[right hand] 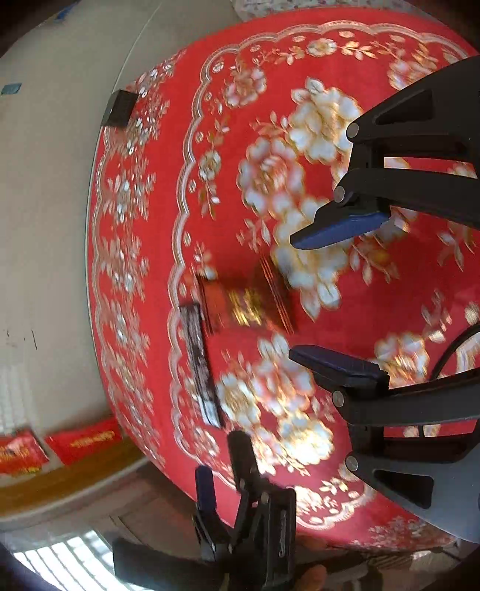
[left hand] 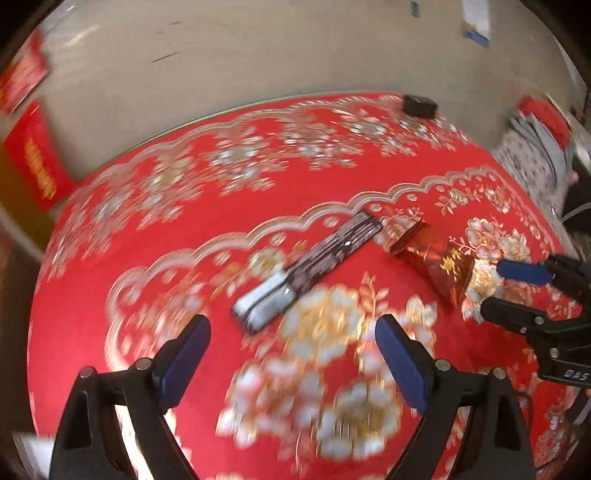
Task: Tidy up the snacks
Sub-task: 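Grasp the dark brown bar with the left gripper while the right gripper grasps the red rose-print snack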
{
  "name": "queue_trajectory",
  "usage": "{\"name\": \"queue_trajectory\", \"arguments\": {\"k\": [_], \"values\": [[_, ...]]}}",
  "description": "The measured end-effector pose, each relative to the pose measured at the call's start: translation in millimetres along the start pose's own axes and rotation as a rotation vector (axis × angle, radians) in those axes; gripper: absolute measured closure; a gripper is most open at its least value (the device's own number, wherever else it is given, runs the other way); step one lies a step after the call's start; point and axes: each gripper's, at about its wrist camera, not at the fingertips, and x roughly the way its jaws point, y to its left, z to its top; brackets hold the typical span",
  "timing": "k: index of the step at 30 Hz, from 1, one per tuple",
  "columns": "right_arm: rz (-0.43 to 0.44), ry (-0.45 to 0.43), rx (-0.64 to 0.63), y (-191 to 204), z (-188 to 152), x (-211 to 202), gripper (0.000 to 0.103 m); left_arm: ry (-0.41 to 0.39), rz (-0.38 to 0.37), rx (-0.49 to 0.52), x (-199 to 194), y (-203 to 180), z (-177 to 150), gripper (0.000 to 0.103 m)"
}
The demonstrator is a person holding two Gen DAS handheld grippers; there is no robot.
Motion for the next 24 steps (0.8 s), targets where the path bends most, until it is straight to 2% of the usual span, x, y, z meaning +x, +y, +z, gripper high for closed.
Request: {"name": "queue_trajectory", "arguments": {"k": [2, 7, 13, 15, 17, 18, 20, 21, 23, 24], "values": [[-0.011, -0.004, 0.002, -5, 6, 5, 0.04, 0.005, -0.003, 0.056, 13, -7, 8, 0.011], [-0.014, 0.014, -0.053, 2, 25, 26, 0.04, 0.057, -0.071, 0.132, 42, -16, 20, 0.01], [-0.008, 0.059, -0.135, 13, 38, 54, 0.041, 0.05, -0.133, 0.163, 49, -12, 27, 0.01], [-0.039, 0.05, -0.163, 16, 38, 55, 0.062, 0.055, -0.167, 0.158, 51, -8, 28, 0.014], [-0.061, 0.055, -0.179, 14, 38, 53, 0.068, 0.043, -0.167, 0.16, 49, -7, 27, 0.023], [-0.057, 0.056, -0.174, 12, 37, 51, 0.069, 0.04, -0.168, 0.158, 48, -7, 27, 0.028], [-0.064, 0.055, -0.169, 7, 34, 47, 0.069, 0.037, -0.169, 0.161, 44, -7, 27, 0.058], [-0.063, 0.052, -0.161, 4, 31, 44, 0.069, 0.038, -0.169, 0.161, 41, -8, 26, 0.068], [-0.053, 0.049, -0.146, 1, 25, 40, 0.069, 0.04, -0.161, 0.163, 38, -11, 23, 0.079], [-0.049, 0.049, -0.141, 0, 23, 39, 0.069, 0.039, -0.153, 0.164, 37, -13, 21, 0.08]]}}
